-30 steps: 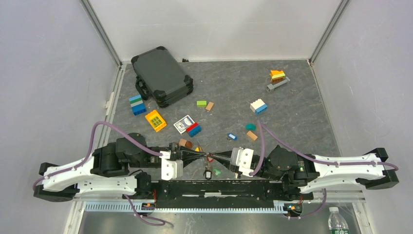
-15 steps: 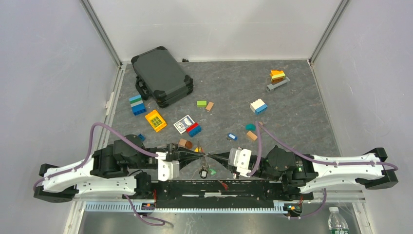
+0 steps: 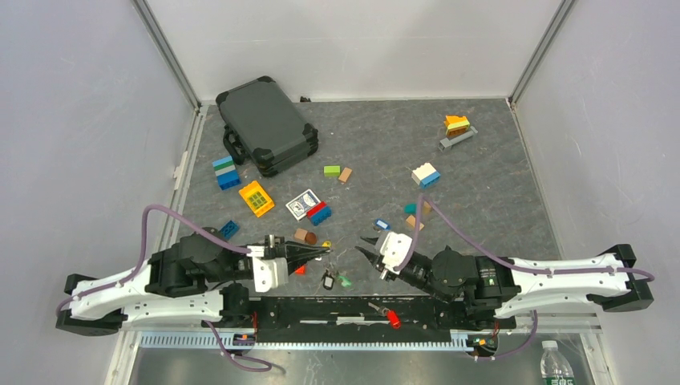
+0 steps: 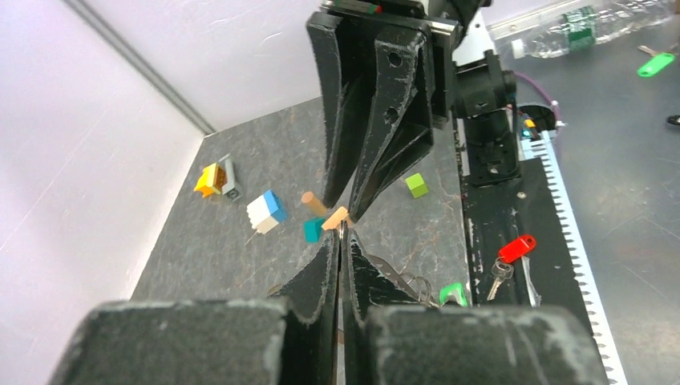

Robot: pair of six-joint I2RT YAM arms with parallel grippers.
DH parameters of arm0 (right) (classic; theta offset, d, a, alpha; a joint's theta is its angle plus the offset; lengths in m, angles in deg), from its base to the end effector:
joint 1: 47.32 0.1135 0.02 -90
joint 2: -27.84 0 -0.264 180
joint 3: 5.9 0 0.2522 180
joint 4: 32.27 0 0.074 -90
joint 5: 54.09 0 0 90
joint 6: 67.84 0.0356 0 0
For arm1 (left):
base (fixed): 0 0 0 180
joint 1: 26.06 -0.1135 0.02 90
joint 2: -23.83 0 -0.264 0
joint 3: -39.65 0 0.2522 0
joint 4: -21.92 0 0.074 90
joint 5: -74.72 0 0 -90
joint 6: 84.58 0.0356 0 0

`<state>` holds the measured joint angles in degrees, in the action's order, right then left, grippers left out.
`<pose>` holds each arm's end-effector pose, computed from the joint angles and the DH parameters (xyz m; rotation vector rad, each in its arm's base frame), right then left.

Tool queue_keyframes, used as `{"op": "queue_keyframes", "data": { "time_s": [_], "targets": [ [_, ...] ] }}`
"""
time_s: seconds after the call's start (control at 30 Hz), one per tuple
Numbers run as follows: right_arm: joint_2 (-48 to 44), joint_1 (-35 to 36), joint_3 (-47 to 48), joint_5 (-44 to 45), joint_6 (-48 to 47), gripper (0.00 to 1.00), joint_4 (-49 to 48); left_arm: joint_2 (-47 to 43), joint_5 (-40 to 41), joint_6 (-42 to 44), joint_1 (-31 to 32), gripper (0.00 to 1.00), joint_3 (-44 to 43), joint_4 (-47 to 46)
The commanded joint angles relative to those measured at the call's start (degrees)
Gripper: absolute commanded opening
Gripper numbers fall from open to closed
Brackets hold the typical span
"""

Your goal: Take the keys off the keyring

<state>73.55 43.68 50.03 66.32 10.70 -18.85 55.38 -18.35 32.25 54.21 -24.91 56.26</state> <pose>0.0147 0.1887 0.3414 -0.9929 1.3264 0.6355 0.0177 -0.1147 0.3865 1.3506 0.9439 -0.7630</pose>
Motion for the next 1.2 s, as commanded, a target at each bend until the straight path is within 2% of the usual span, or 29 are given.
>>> {"op": "queue_keyframes", "data": {
  "time_s": [0.0,0.1,0.2,0.3,0.37,0.57,0.9,1.17],
  "targets": [
    [-2.0,-0.2,-1.1,12.1,12.9,0.32,9.4,-2.8,7.2,-3.8,0.2,0.02,0.9,-5.0],
    [-2.0,-2.3,-1.9,12.8,24.5,0.38,19.2,-4.2,11.1,-5.1,0.2,0.02,1.8,-5.2],
    [-0.8,-7.4,-3.2,3.7,33.4,0.42,26.2,-5.1,13.2,-6.0,0.2,0.02,2.3,-5.2],
    [1.1,-12.7,-6.9,-11.9,35.4,0.46,27.5,-5.5,13.4,-6.7,0.2,0.02,2.6,-5.2],
    [2.5,-14.2,-9.3,-18.7,36.0,0.48,27.5,-5.7,13.1,-7.2,0.2,0.02,2.6,-4.9],
    [4.4,-14.8,-14.9,-29.4,37.6,0.52,26.3,-6.3,11.5,-8.5,0.2,0.02,2.7,-4.4],
    [5.3,-14.8,-19.9,-36.7,37.8,0.55,20.9,-5.9,9.9,-8.8,0.2,0.02,2.9,-4.7],
    [11.3,-14.7,-19.5,-39.5,35.9,0.43,17.1,-5.9,9.7,-8.9,0.2,0.02,2.7,-4.8]
  ]
}}
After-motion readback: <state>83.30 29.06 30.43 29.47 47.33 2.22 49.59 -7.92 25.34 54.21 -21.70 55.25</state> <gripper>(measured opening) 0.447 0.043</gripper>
